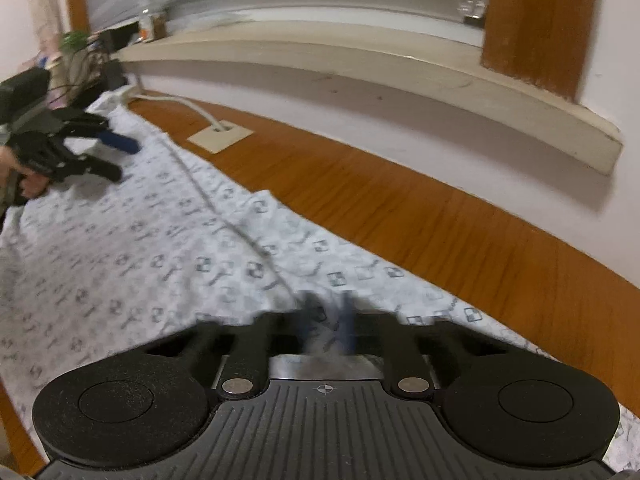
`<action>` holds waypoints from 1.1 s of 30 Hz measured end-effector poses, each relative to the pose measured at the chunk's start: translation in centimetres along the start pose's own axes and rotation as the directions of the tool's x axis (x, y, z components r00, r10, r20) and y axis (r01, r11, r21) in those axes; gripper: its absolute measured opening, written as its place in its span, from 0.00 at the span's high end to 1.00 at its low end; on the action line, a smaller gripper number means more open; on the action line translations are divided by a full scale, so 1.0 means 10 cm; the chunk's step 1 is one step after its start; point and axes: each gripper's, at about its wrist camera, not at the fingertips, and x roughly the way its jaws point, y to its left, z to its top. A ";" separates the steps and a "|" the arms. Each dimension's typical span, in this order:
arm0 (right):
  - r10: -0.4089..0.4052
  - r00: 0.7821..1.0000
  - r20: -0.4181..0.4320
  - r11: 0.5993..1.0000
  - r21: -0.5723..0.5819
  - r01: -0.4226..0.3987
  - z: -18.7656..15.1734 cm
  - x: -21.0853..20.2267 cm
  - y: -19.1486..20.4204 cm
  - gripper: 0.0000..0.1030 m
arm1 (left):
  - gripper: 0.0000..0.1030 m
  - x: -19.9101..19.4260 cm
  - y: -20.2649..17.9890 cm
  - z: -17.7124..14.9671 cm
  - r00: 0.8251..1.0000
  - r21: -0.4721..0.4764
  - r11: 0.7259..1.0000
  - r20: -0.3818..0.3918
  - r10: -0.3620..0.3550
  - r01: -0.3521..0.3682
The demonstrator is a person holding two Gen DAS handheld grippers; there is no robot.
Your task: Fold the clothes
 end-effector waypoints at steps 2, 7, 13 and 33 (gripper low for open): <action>-0.022 1.000 0.001 0.999 -0.046 0.022 -0.01 -0.05 0.08 0.99 | 0.38 -0.02 0.00 0.00 1.000 -0.001 1.000 0.012 -0.002 0.002; -0.093 0.989 0.119 0.990 -0.095 0.104 0.08 -0.31 0.19 0.99 | 0.38 -0.10 0.04 -0.01 0.998 -0.029 1.000 0.060 0.006 -0.005; -0.290 0.925 0.246 0.941 -0.103 0.322 0.28 -0.38 0.23 0.99 | 0.38 -0.15 0.15 0.01 0.993 -0.092 0.994 0.093 0.066 -0.057; -0.055 0.998 0.002 0.998 -0.037 0.055 -0.03 -0.07 -0.14 0.66 | 0.47 0.71 -0.57 0.69 0.958 0.252 0.932 -0.186 -0.217 0.260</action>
